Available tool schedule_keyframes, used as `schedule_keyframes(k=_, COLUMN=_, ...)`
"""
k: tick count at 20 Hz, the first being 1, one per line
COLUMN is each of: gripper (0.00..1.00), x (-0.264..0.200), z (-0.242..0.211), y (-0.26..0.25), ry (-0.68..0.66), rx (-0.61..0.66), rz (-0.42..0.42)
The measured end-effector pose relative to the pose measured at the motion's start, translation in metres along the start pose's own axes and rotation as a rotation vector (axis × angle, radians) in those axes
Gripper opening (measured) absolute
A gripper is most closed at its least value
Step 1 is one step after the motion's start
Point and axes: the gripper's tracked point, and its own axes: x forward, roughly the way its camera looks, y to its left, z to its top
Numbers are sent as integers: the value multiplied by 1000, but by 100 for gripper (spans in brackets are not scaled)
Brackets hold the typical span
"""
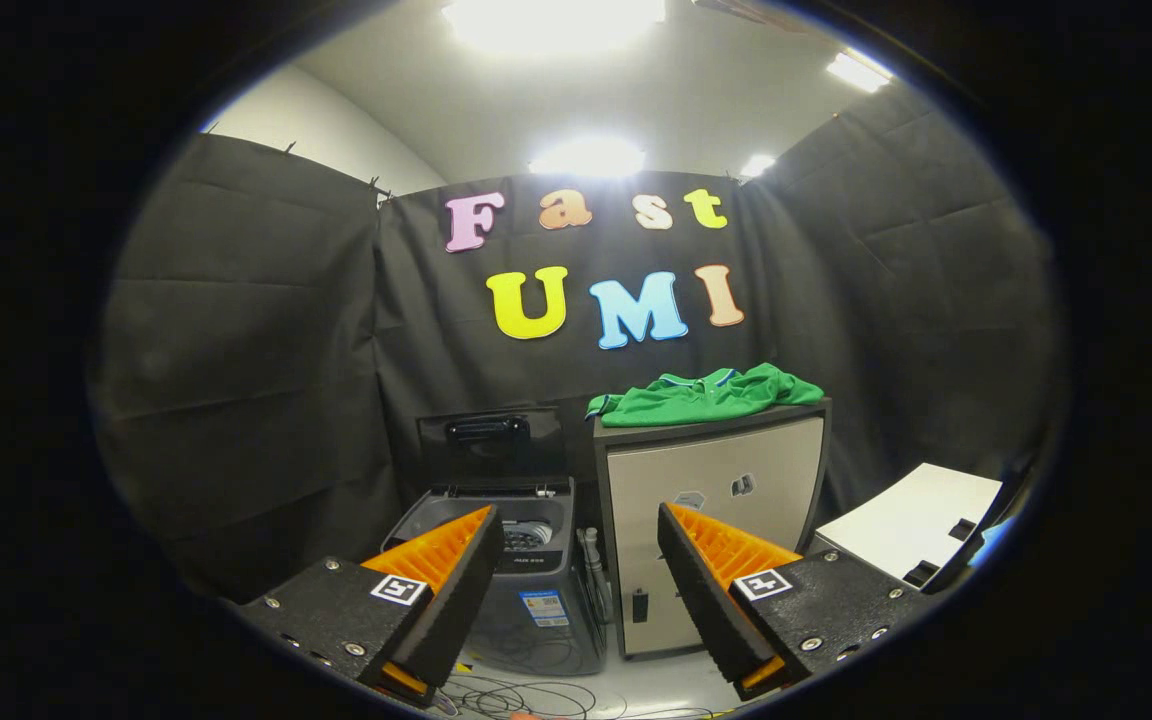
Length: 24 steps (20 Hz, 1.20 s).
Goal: Put the clothes into the washing machine and then close the washing machine lid.
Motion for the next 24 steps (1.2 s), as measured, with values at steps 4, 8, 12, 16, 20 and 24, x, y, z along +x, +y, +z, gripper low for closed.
schedule_keyframes(k=4, gripper=96, x=-2, z=-1, y=-1, ry=0, rx=1, rz=1)
schedule_keyframes(k=8, gripper=96, x=-4, z=1, y=0, ry=-4, rx=5, rz=-2)
schedule_keyframes(k=12, gripper=96, x=-5, z=1, y=0, ry=-4, rx=2, rz=-1)
schedule_keyframes(k=16, gripper=96, x=-5, z=1, y=0, ry=-5, rx=1, rz=-1)
schedule_keyframes(k=20, gripper=96, x=-1, z=4, y=0, ry=-11, rx=1, rz=-5)
schedule_keyframes(k=24, gripper=96, x=27, z=28, y=-4, ry=-36, rx=2, rz=-51)
